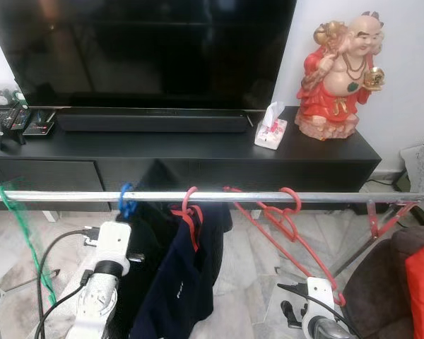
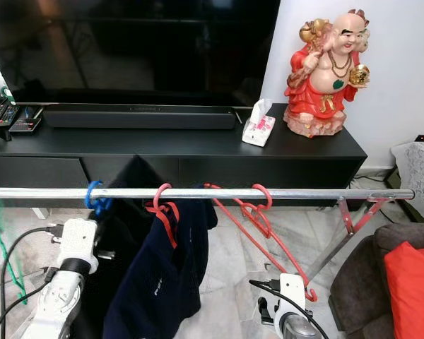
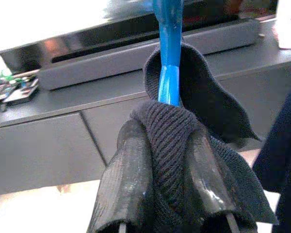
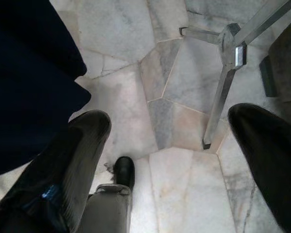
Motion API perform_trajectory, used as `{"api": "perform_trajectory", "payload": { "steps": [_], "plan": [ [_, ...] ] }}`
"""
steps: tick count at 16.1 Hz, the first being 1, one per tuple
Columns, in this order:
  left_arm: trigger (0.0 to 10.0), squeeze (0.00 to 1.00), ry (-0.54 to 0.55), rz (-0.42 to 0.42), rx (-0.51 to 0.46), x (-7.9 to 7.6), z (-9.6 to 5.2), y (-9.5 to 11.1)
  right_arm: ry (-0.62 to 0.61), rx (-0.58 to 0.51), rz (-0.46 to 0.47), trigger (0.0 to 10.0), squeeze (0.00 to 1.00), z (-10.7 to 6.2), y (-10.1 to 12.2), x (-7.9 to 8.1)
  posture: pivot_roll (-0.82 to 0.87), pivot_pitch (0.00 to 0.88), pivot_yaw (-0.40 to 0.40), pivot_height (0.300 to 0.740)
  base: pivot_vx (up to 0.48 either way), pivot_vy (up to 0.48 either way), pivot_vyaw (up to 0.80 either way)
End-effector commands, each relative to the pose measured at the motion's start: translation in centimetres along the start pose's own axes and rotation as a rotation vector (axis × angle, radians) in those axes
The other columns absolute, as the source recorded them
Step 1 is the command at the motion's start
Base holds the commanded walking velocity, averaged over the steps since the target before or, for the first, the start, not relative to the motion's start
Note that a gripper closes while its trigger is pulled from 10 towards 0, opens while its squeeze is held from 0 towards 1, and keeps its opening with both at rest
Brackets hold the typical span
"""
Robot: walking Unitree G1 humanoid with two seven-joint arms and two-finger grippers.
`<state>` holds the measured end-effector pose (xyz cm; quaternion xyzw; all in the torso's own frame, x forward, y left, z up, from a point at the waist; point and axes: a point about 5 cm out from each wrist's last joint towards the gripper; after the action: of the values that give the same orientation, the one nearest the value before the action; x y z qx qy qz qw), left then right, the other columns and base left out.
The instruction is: Hang hanger
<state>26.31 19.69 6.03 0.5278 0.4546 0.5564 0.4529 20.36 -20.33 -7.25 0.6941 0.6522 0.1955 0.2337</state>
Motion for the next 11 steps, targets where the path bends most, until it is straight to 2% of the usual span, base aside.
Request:
{"api": "perform_trajectory", "payload": {
  "steps": [1, 7, 11],
  "plan": [
    [10.0, 0.0, 0.057, -0.003, -0.016, 0.7, 0.8, 0.6, -0.005, -0.002, -0.005, 10.0, 0.0, 0.0, 0.2, -0.2, -0.02, 0.0, -0.07, 0.74, 0.0, 0.0, 0.0],
    [10.0, 0.0, 0.185, -0.019, 0.012, 2.3, 0.3, 0.1, -0.004, -0.001, -0.014, 10.0, 0.0, 0.0, 0.2, -0.3, -0.02, 0.0, -0.076, 0.74, 0.0, 0.0, 0.0],
    [10.0, 0.0, 0.253, -0.022, 0.08, 2.9, 0.7, -0.6, -0.004, 0.0, -0.019, 10.0, 0.0, 0.0, 0.2, -0.4, -0.02, 0.0, -0.08, 0.74, 0.0, 0.0, 0.0]
  ]
}}
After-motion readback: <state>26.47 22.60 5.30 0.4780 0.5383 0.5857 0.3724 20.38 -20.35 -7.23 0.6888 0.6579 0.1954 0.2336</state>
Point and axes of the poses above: a point about 5 cm out from each wrist's last joint towards the gripper, its own z axis pointing out of the wrist towards the gripper, its own y axis along the axis of the wrist's last joint, x = y × z, and after that the axes turned 5 degrees about -z, right-handed
